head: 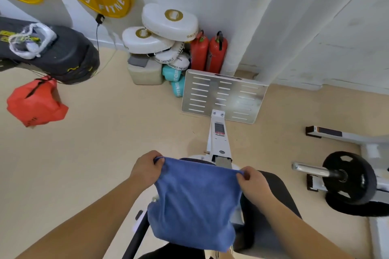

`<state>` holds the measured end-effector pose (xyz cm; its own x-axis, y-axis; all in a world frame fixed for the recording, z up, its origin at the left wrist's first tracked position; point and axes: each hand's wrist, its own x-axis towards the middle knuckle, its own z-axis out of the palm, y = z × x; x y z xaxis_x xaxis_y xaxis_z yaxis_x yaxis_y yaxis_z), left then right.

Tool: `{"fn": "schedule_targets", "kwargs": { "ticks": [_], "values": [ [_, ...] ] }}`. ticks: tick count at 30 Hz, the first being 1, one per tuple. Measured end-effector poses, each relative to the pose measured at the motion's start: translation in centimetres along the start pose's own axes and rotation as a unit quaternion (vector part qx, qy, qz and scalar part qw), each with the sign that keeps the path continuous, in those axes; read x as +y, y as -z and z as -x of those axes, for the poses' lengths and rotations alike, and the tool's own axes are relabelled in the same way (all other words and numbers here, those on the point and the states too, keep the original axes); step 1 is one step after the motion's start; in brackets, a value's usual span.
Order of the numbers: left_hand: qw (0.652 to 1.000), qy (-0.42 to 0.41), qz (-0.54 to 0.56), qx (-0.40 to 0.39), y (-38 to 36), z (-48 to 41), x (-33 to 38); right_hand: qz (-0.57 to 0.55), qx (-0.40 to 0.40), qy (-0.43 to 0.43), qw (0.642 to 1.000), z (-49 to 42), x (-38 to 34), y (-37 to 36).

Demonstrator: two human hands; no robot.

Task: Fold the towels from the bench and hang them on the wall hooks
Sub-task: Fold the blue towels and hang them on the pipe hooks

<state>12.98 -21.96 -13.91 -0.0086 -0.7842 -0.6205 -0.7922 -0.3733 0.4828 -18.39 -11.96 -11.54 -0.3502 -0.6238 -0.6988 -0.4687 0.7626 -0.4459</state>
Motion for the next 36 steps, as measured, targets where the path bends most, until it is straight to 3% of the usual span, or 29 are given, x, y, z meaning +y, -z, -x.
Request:
{"fn": "schedule_targets", "kwargs": {
  "ticks": [6,13,17,27,36],
  "values": [
    [0.997,0.053,-0.029,-0.042,-2.8,-3.7,-1.4,0.037,-0.029,-0.047,0.998,-4.8,0.6,-2.0],
    [0.976,0.088,0.044,-0.193,-6.1,-5.1,-1.3,0.059,-0.196,-0.069,0.976,-7.5,0.0,-4.3],
    [0.975,0.083,0.052,-0.198,-6.3,-5.3,-1.6,0.07,-0.262,-0.058,0.961,-7.9,-0.3,-4.8],
    [0.978,0.001,-0.086,-0.188,-2.1,-4.5,-1.6,0.123,-0.257,-0.031,0.958,-7.6,-0.1,-2.6],
    [0.989,-0.072,-0.079,-0.104,2.8,0.8,0.9,0.079,-0.166,0.067,0.981,-2.0,-0.2,2.9]
  ]
}}
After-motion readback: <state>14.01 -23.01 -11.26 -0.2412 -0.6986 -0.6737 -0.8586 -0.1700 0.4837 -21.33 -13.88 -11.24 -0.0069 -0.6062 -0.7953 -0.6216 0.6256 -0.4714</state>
